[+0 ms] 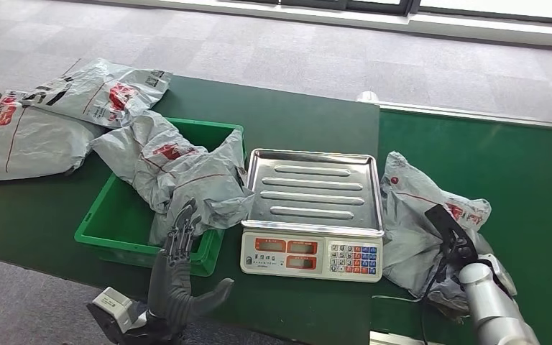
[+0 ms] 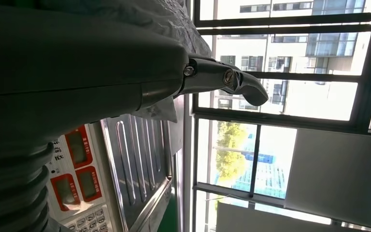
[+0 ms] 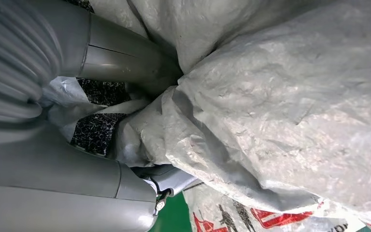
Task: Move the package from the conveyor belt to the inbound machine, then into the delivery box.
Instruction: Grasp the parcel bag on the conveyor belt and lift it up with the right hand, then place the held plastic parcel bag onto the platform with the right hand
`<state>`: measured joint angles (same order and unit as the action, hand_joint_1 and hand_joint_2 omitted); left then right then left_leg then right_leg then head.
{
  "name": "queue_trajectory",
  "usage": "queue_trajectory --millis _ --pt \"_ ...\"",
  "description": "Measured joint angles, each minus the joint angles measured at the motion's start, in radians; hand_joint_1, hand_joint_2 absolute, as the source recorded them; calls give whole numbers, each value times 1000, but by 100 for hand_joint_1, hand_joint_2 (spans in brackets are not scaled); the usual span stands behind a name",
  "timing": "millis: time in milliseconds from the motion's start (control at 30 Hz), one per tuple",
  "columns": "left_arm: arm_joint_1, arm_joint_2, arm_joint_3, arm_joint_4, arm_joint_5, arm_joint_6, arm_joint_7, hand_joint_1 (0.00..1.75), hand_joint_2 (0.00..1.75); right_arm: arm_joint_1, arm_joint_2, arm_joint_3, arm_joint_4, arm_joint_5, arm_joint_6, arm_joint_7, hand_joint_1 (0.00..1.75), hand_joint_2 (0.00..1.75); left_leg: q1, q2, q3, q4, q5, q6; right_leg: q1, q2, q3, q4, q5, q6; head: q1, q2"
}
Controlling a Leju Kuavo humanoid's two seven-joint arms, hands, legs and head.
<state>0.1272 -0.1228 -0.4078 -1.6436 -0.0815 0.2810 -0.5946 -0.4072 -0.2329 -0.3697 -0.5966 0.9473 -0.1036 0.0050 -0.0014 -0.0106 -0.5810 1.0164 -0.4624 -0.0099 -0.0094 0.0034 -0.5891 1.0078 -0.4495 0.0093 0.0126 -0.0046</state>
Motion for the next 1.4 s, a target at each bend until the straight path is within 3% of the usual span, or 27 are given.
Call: queue_trajectory --millis 133,233,300,400,467,533,667,833,1000,1133,1400 --pt "10 0 0 -10 22 6 0 0 175 30 18 -31 -82 -123 -162 -119 175 175 -1 -2 -2 0 0 0 -1 -1 -2 0 0 0 0 0" --pt "21 0 0 -22 37 18 -3 0 175 72 51 -69 -243 -235 -394 -239 175 175 -1 -3 -3 0 0 0 -1 -2 -3 0 -1 0 0 0" --pt "25 0 0 -26 44 23 -3 0 175 104 83 -94 -371 -241 -527 -311 175 175 0 -3 -3 0 0 0 0 -2 -3 0 -1 0 0 0" --pt "26 -1 -2 -26 49 29 -5 0 175 149 168 -144 -579 -242 -592 -459 175 175 0 -2 -3 -1 -1 -1 0 -1 -4 0 -2 0 0 0" --pt "24 -2 -4 -23 49 30 -6 0 175 175 228 -159 -698 -245 -597 -515 175 175 1 -2 -3 -1 -1 -1 1 0 -4 0 -3 -1 0 0" --pt "20 -2 -4 -18 52 24 -7 0 175 196 280 -147 -781 -248 -594 -512 175 175 1 -2 -3 -1 -1 -1 1 -1 -3 0 -3 -1 0 0" --pt "6 -2 -4 7 51 -4 -18 0 175 216 334 6 -838 -267 -514 -394 175 175 1 3 -7 -2 -2 -3 1 3 -3 1 -3 -2 0 0" --pt "-21 -2 -3 48 9 -29 -20 0 175 178 347 251 -755 -258 -196 -208 175 175 1 4 -1 -2 1 -3 1 3 -4 1 -1 -3 0 0" --pt "-77 -2 16 116 -30 34 -10 0 175 93 369 365 -573 -252 -111 -137 175 175 1 0 -2 -2 3 -4 1 1 -4 1 0 -4 0 0" --pt "-119 -2 48 139 -45 56 3 0 175 37 374 388 -458 -245 -84 -123 6 175 1 1 -2 -2 3 -4 1 1 -4 2 0 -4 0 0" --pt "-210 2 106 159 -163 54 44 0 175 9 381 396 -387 -220 -72 -141 0 175 1 0 -2 -2 3 -4 1 1 -4 2 1 -4 0 0"
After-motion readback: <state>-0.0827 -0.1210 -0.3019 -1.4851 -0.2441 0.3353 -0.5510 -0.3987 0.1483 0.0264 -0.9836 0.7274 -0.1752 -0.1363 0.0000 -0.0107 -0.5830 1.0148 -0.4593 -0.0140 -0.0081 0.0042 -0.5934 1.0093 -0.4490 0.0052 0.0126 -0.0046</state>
